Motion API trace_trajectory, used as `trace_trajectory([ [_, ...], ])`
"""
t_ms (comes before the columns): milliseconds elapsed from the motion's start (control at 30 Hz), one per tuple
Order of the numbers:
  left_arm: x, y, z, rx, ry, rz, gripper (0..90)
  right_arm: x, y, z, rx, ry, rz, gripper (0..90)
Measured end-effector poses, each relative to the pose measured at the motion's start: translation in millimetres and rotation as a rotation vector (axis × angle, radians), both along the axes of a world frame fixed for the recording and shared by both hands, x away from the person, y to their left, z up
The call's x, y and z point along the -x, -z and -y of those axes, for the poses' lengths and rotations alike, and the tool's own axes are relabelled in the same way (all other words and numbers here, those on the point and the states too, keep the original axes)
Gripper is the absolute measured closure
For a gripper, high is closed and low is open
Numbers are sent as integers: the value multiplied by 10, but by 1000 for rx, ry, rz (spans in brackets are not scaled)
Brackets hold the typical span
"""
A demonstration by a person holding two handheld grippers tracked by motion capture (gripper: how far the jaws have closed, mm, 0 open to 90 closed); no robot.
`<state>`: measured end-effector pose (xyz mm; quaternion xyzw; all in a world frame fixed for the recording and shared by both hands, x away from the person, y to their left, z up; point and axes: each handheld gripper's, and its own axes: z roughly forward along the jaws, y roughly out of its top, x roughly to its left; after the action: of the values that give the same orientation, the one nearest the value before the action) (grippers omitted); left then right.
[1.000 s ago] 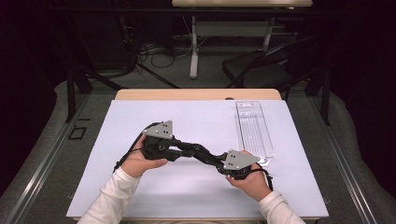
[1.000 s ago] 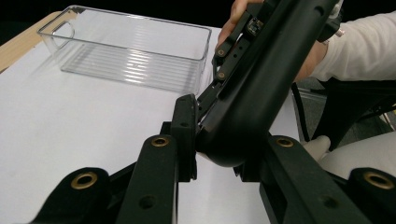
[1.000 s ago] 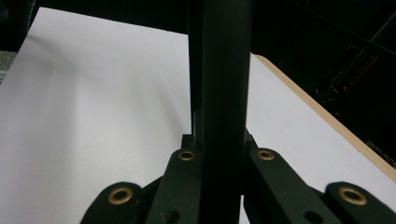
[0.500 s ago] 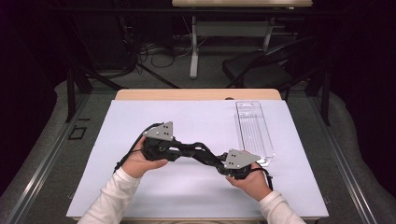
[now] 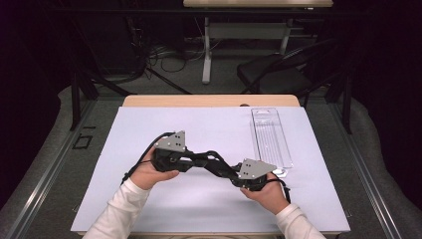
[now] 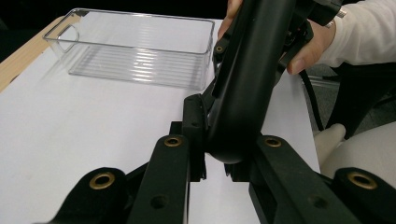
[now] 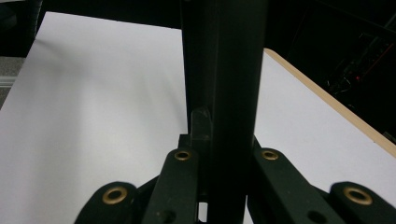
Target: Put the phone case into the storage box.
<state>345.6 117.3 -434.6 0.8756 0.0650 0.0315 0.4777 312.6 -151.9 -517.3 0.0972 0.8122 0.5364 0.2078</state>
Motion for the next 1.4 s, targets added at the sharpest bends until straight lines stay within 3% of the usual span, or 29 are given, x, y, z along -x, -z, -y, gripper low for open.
trace_trajectory([
  [300,2,17,-2,-5,25,35,815,-5,7,3,-2,7,-11,829],
  [600,-29,34,-27,-5,13,21,816,-6,-1,10,-11,24,-5,777],
  [767,-51,39,-40,-5,-12,-20,816,-3,-3,4,-11,32,-3,731],
  [967,-93,47,-72,4,-68,-113,816,-9,-4,0,-31,42,-17,634],
  [1400,-129,44,-117,4,-150,-247,816,7,-29,-14,-55,53,-44,545],
])
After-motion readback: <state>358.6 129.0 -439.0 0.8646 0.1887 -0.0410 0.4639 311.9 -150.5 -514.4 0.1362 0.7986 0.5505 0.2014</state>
